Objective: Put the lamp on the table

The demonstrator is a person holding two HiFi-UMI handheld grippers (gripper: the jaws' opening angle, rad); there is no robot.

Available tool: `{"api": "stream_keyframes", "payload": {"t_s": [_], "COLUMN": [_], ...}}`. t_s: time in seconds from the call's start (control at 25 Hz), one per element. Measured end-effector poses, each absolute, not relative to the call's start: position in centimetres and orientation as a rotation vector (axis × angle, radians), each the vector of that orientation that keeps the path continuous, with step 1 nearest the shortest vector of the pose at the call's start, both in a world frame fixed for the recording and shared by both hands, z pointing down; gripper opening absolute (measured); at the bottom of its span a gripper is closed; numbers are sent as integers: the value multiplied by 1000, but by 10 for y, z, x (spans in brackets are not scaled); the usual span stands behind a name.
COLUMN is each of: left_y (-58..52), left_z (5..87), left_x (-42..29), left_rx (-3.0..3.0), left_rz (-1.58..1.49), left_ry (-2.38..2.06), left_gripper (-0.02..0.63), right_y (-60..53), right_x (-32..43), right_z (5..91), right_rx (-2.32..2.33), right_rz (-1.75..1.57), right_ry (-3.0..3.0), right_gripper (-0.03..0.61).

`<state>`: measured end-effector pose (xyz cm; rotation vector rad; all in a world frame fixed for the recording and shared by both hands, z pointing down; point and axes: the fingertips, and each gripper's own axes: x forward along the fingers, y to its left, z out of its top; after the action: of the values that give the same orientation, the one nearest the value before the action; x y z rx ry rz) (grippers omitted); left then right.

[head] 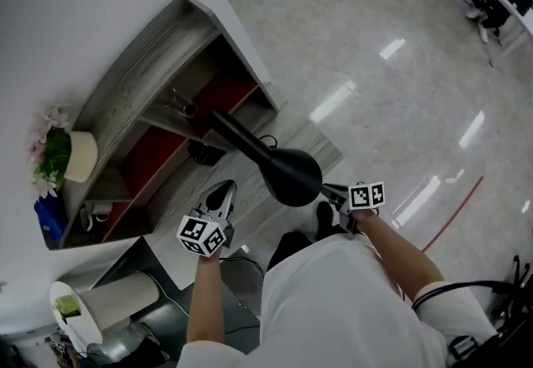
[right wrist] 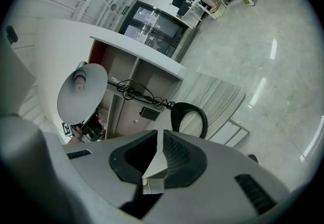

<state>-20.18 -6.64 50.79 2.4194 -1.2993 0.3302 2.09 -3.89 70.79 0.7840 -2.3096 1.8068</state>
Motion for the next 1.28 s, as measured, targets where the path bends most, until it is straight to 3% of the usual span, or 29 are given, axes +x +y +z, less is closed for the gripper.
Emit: {"api": "stream_keyframes", "payload": {"t_s": [0.48, 0.96, 1.28], "left_y": [65, 142, 174], "left_z": [543, 540, 536], "left_x": [-195, -159, -124], "left_rx": [2146, 2227, 2244], "left_rz": [287, 198, 203], "left_ry": [-1222, -1121, -1053], "left_gripper": [11, 11, 11], "right_y": [40, 106, 135], "right_x": [4, -3, 10], "right_z": [672, 603, 569], "right_rx": [824, 777, 738], "right_rz": [1665, 1219, 1272], "right_ry": [-2358, -2494, -2578], "right_gripper": [18, 18, 18]}}
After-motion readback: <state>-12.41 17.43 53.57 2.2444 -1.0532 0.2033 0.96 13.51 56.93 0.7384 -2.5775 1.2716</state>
